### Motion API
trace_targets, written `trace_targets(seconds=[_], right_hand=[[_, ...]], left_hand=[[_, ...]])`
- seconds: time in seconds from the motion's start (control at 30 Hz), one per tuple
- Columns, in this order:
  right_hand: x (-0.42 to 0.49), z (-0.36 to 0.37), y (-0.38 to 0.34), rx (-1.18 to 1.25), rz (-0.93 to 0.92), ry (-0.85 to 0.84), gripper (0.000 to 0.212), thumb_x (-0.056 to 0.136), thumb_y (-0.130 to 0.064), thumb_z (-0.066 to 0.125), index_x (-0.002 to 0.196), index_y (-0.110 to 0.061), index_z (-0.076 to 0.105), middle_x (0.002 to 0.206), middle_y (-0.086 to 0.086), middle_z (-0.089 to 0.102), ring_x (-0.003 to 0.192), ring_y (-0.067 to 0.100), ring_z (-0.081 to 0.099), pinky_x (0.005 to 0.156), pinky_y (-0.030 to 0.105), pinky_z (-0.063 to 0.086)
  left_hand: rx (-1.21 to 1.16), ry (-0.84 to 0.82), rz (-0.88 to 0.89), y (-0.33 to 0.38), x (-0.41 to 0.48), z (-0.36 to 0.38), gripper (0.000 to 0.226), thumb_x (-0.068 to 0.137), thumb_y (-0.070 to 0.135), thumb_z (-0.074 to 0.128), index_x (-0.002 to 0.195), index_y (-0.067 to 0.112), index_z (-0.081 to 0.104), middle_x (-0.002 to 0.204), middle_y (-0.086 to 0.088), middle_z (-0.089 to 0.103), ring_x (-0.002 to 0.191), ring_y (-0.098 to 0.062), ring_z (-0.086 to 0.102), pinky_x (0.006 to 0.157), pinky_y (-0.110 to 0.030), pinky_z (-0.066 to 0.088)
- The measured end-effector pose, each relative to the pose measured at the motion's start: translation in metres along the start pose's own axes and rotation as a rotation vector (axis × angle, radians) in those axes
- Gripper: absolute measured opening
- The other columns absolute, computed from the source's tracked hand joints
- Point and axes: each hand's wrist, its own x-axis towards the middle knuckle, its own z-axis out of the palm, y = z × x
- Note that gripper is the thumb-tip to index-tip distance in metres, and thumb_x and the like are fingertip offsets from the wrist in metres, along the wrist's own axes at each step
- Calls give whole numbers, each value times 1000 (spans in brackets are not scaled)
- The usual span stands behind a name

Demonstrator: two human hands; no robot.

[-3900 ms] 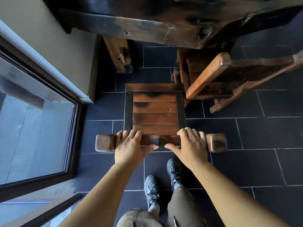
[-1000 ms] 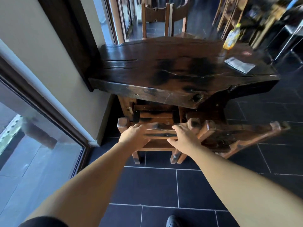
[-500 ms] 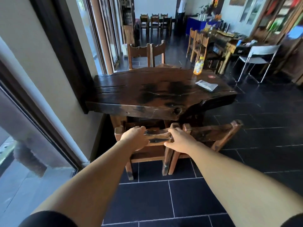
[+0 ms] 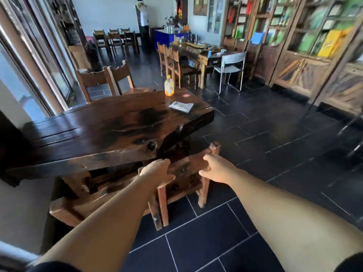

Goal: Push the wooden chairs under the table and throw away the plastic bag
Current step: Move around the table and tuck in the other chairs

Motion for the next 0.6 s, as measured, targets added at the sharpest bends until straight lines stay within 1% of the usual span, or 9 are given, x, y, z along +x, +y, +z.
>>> trace_targets(seconds=[0.1, 0.13, 0.23, 0.33, 0.43, 0.6], right_hand=[[16, -29, 72, 1, 45, 14, 58, 90, -47, 63, 138, -17, 49, 137, 9, 53, 119, 26, 58, 95, 38, 49], [21, -39, 95, 3, 67, 17, 59, 90, -47, 63, 139, -17, 48, 137, 8, 52, 119, 26, 57, 96, 39, 49], [36, -65, 159, -2, 125, 28, 65, 91, -49, 61, 146, -19, 42, 141, 5, 47, 122, 25, 56, 98, 41, 49], [52, -90, 214, -3, 163, 41, 66, 91, -51, 60, 146, -19, 41, 139, 4, 48, 122, 25, 56, 98, 42, 49], [69, -111, 256, 5, 170, 28, 66, 91, -52, 59, 146, -20, 41, 136, 4, 50, 119, 24, 56, 98, 41, 49], [106, -130, 303, 36, 169, 16, 67, 91, -51, 60, 147, -20, 39, 137, 4, 49, 120, 24, 56, 100, 41, 49]], left_hand=[[19, -45, 56, 65, 54, 4, 37, 88, 45, 62, 115, 21, 54, 120, 0, 59, 110, -25, 59, 86, -38, 51], [21, -54, 76, 88, 71, 4, 38, 88, 45, 61, 116, 21, 54, 121, -1, 59, 110, -25, 59, 86, -38, 50], [13, -73, 127, 156, 120, 6, 40, 93, 38, 56, 129, 20, 53, 123, -1, 60, 114, -25, 58, 90, -38, 50], [-24, -80, 137, 209, 163, 11, 49, 89, 42, 62, 133, 25, 51, 126, 0, 61, 113, -23, 60, 92, -41, 53], [15, -87, 156, 250, 199, 14, 62, 90, 47, 62, 143, 23, 43, 137, 2, 53, 124, -23, 53, 97, -41, 50], [59, -98, 186, 293, 252, 17, 65, 92, 48, 60, 147, 23, 37, 140, 2, 50, 126, -22, 52, 96, -39, 49]])
